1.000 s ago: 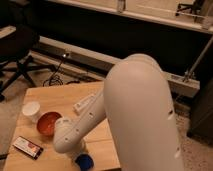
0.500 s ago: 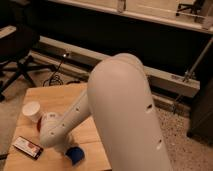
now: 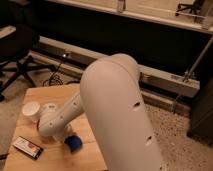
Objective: Wipe the white sponge on the table
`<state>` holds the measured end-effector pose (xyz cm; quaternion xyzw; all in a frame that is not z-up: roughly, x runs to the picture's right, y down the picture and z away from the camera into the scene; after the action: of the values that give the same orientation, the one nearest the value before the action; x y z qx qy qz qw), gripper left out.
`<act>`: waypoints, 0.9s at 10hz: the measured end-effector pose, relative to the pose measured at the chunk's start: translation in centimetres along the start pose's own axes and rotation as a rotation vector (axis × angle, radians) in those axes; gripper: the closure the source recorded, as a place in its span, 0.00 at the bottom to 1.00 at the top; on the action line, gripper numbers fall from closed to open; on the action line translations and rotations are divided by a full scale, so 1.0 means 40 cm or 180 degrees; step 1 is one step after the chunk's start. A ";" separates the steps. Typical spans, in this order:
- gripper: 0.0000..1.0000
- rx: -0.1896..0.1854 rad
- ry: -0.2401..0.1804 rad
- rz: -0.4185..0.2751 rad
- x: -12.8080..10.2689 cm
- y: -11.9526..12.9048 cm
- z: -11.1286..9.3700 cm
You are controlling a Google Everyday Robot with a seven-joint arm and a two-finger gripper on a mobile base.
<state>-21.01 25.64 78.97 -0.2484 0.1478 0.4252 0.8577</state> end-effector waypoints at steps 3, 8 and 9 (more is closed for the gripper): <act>0.66 0.0053 -0.0003 0.0176 -0.022 -0.048 0.022; 0.66 0.0085 0.0013 0.0502 -0.027 -0.163 0.025; 0.66 0.0071 0.0013 0.0585 -0.021 -0.187 0.024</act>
<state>-15.44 21.76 82.41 -0.2251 0.1765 0.5000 0.8174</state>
